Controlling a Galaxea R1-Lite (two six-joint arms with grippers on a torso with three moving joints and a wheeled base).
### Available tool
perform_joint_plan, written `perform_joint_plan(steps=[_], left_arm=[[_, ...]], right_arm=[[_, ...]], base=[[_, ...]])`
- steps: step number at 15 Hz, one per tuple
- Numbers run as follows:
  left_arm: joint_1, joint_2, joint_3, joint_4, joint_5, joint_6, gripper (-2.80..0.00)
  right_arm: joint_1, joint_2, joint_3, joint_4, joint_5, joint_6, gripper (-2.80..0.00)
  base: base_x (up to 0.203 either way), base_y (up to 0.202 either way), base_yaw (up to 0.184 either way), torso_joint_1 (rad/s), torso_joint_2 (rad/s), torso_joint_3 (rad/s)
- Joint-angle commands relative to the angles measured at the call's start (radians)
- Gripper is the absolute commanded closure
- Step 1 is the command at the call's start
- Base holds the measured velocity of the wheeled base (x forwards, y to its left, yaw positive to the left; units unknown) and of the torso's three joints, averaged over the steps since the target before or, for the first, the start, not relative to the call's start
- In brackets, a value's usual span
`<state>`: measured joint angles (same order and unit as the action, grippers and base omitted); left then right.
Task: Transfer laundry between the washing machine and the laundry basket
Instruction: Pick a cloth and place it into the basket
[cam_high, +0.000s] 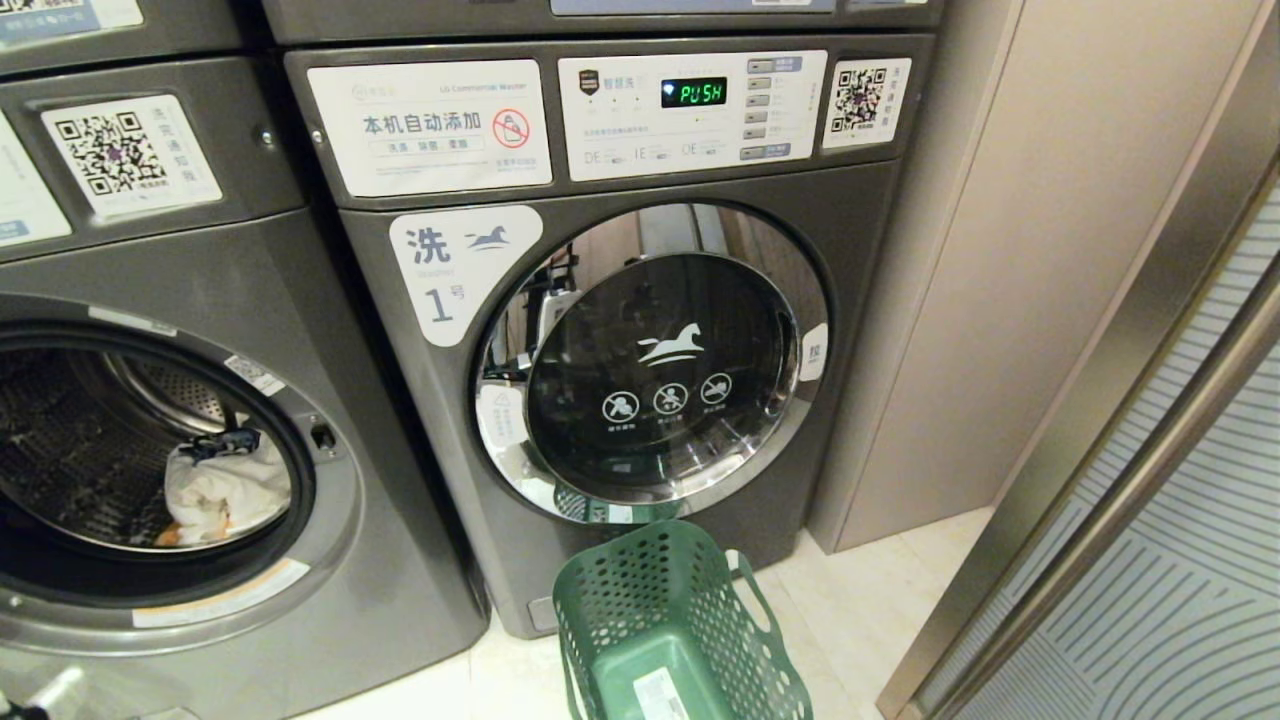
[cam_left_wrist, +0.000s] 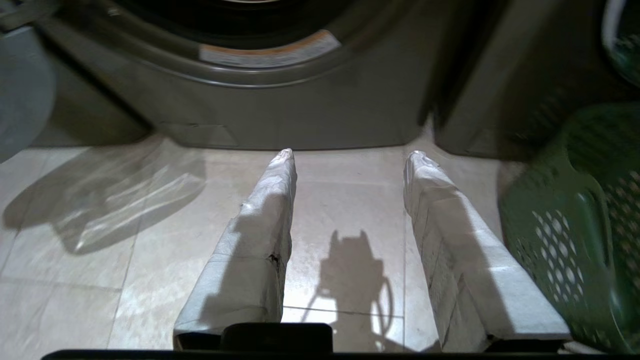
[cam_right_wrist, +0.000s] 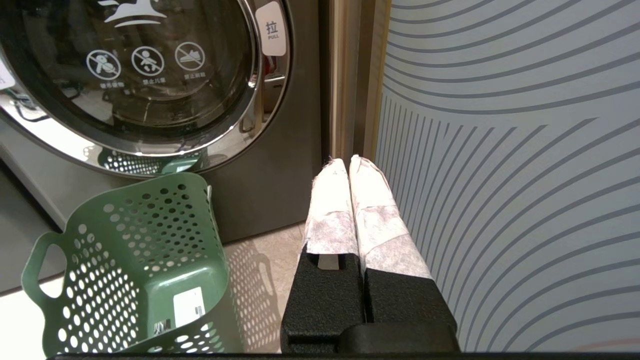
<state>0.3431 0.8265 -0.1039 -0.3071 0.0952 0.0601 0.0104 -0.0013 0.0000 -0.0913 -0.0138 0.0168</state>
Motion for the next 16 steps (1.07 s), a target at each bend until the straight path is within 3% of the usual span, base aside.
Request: perform_joint_plan(steps=[1,4,7,10,13,16], left_arm=[[-0.146,-0.319,0.096,0.059,-0.007,0.005,0.0],[-0.272,-0.625,0.1,0.217,-0.08,0.029,0.0],[-0.331,-0.821,0.102,0.293,-0.118,0.034,0.0],[-0.348,-0.827,0.105,0.308,-0.121,0.016,0.0],[-0.348,-0.827,0.105,0.304,-0.094,-0.051,0.0],[-0.348,-0.827,0.105,0.304,-0.092,-0.051,0.0]], right_arm=[[0.0,0.001,0.034,-0.001,0.0,0.0,0.0],[0.0,0.001,0.034,-0.001,0.0,0.0,0.0],[0.0,0.001,0.034,-0.001,0.0,0.0,0.0],[0.0,0.001,0.034,-0.001,0.0,0.002,0.0],[0.0,0.001,0.034,-0.001,0.0,0.0,0.0],[0.0,0.001,0.034,-0.001,0.0,0.0,0.0]], base=[[0.0,0.0,0.0,0.0,0.0,0.0],[0.0,0.0,0.0,0.0,0.0,0.0],[0.0,0.0,0.0,0.0,0.0,0.0],[0.0,0.0,0.0,0.0,0.0,0.0],[0.0,0.0,0.0,0.0,0.0,0.0],[0.0,0.0,0.0,0.0,0.0,0.0]])
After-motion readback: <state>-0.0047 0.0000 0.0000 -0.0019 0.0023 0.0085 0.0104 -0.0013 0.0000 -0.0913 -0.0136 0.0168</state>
